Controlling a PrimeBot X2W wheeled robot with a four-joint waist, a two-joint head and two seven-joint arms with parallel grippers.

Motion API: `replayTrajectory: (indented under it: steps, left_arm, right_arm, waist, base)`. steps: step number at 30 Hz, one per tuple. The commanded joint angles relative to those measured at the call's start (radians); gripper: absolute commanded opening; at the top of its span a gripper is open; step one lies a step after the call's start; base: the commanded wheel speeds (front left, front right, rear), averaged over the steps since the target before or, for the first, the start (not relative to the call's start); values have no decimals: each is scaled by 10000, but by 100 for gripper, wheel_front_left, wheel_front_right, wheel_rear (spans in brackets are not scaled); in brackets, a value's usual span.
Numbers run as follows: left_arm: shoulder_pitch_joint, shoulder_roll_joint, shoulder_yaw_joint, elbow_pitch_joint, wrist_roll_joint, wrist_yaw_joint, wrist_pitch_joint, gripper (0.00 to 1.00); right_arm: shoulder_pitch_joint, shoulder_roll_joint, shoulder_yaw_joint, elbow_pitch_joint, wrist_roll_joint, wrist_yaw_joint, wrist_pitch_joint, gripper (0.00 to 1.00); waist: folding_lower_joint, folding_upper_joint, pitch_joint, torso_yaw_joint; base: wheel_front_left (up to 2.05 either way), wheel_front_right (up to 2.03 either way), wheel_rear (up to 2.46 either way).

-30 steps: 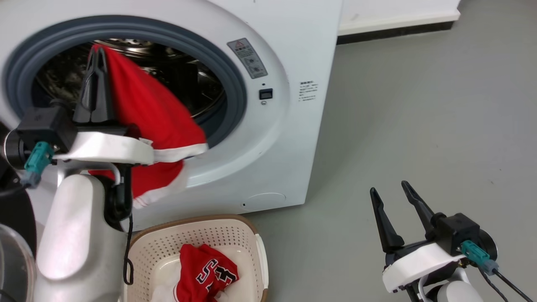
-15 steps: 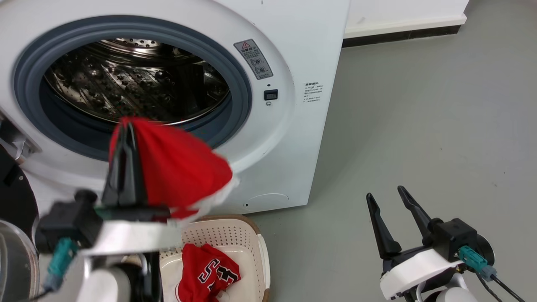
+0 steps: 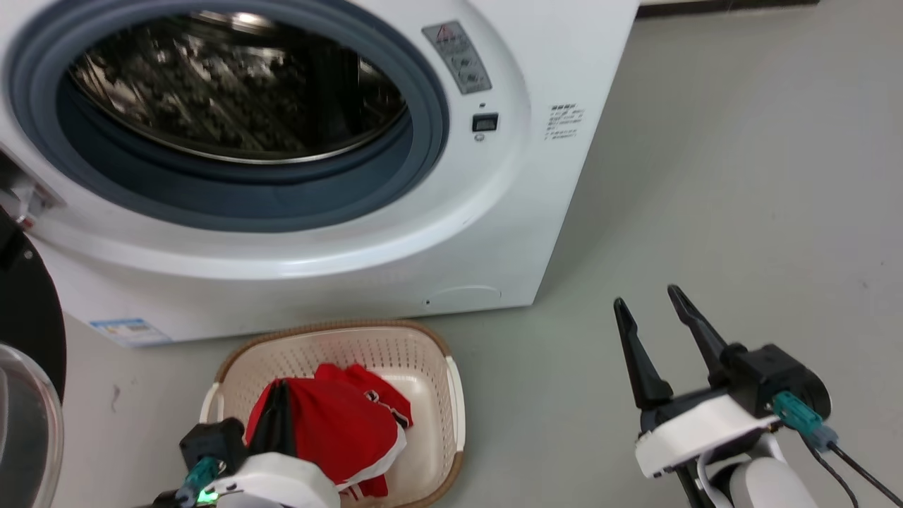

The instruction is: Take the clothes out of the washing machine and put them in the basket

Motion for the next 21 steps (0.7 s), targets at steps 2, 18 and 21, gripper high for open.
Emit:
replayTrajectory:
  steps: [2, 18, 21]
  left_arm:
    - [-701, -42, 18, 1116, -91, -172, -246, 0]
    - [-5237, -39, 850, 8365, -780, -9, -744, 0]
    - [-5727, -13, 1036, 9172, -961, 56, -751, 0]
  right_arm:
    - [-358, 3, 154, 57, -42, -3, -72, 100]
    - [-1837, 1, 540, 144, -229, -5, -252, 100]
    - [-2027, 1, 578, 160, -240, -5, -328, 100]
  waist:
    - [1, 0, 622, 106]
    - [1, 0, 3624, -453]
    - [1, 0, 4142, -535]
  base:
    - [0, 0, 0]
    - [0, 0, 0]
    - [0, 0, 0]
